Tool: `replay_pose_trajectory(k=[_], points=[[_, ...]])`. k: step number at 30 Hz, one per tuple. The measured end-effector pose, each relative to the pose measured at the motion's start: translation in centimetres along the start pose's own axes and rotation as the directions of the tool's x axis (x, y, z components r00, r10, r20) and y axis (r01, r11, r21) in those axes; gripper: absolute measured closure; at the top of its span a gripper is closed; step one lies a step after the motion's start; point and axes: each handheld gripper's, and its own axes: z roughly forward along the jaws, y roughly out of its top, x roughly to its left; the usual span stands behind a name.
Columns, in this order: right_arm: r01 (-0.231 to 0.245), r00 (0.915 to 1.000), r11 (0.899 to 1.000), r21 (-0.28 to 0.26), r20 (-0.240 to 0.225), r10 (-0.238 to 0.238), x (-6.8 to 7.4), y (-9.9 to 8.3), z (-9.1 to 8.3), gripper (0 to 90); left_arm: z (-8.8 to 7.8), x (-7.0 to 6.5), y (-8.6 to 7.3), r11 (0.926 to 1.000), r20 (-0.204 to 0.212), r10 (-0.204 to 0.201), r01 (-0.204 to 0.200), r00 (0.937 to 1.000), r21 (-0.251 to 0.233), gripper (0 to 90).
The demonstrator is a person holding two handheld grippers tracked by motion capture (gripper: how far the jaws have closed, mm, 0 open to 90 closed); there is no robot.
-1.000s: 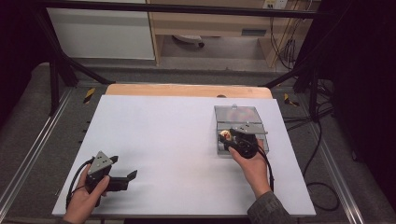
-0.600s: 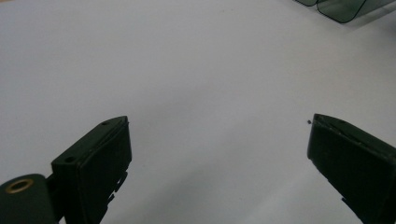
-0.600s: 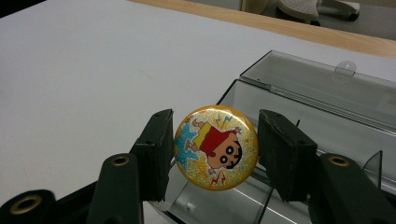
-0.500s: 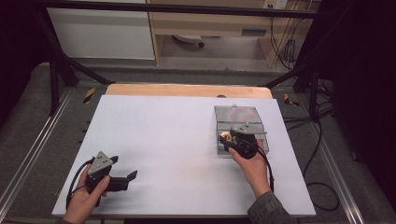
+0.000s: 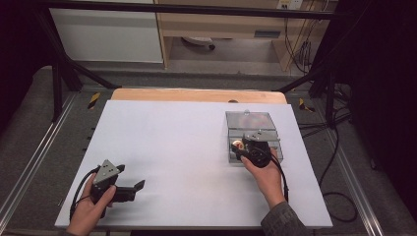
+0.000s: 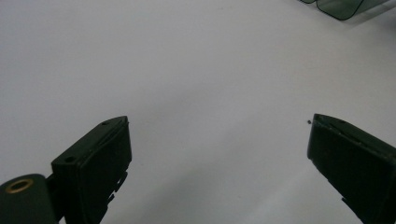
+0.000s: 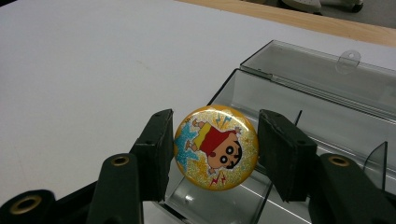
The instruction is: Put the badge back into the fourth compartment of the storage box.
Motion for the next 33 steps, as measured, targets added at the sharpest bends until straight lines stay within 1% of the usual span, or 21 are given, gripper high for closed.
replay_pose_trajectory(k=[3,7,16,25,33], points=[[0.001,1.0,1.0,0.003,0.001,-0.001,-0.1,-0.09,0.09,47.0,0.0,-0.01,0.0,1.0,0.0,0.0,0.0,1.0,0.001,6.3],[-0.01,0.9999,1.0,0.014,0.003,0.01,-0.15,-0.22,0.18,47.0,0.01,-0.01,-0.01,1.0,0.002,0.002,-0.002,1.0,0.003,6.3],[-0.002,1.0,1.0,0.028,0.004,0.002,-0.27,-0.4,0.4,46.9,0.06,-0.06,-0.02,1.0,0.003,-0.001,0.001,1.0,0.002,6.3],[-0.007,1.0,0.999,0.049,0.003,0.007,-0.32,-0.6,0.63,46.9,0.09,-0.07,-0.04,1.0,0.005,0.002,-0.002,1.0,0.006,6.3],[-0.009,1.0,0.999,0.052,-0.002,0.009,-0.24,-0.64,0.71,46.9,0.13,-0.11,-0.06,0.9999,0.006,0.003,-0.003,1.0,0.01,6.3]])
